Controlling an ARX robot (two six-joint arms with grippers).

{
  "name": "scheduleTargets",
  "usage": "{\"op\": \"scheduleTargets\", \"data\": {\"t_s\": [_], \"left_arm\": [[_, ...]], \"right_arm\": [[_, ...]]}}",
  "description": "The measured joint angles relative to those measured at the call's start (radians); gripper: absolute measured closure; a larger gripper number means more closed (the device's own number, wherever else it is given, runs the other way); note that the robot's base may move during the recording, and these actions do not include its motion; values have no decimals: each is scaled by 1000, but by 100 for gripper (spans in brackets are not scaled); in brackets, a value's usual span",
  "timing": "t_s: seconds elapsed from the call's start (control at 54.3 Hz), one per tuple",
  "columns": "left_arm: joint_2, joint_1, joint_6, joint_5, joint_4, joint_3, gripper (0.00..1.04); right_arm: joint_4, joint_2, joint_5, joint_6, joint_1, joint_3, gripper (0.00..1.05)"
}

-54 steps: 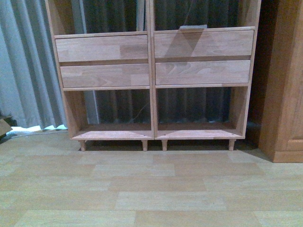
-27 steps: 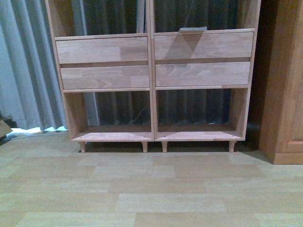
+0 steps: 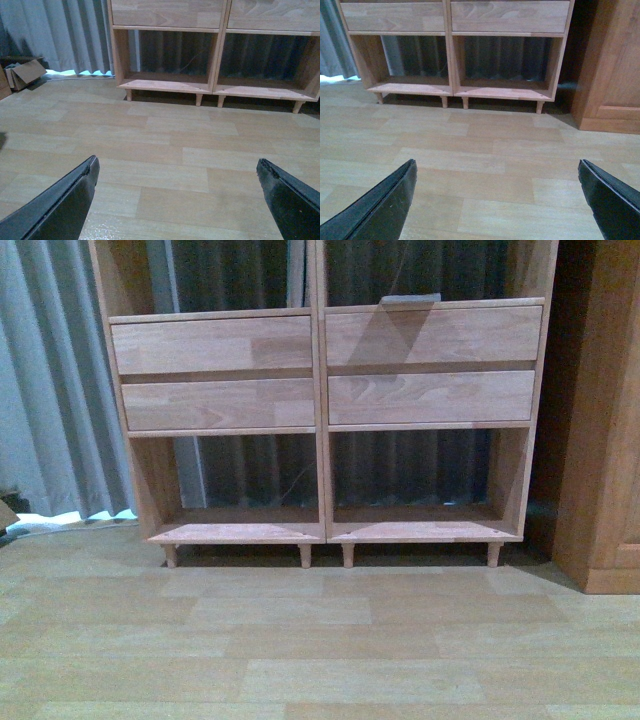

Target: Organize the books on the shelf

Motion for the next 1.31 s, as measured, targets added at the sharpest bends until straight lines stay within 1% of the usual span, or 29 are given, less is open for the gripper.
{"op": "scheduleTargets", "data": {"t_s": [1.308], "left_arm": [[0,0,0,0,0,0,7]], "right_arm": [[0,0,0,0,0,0,7]]}}
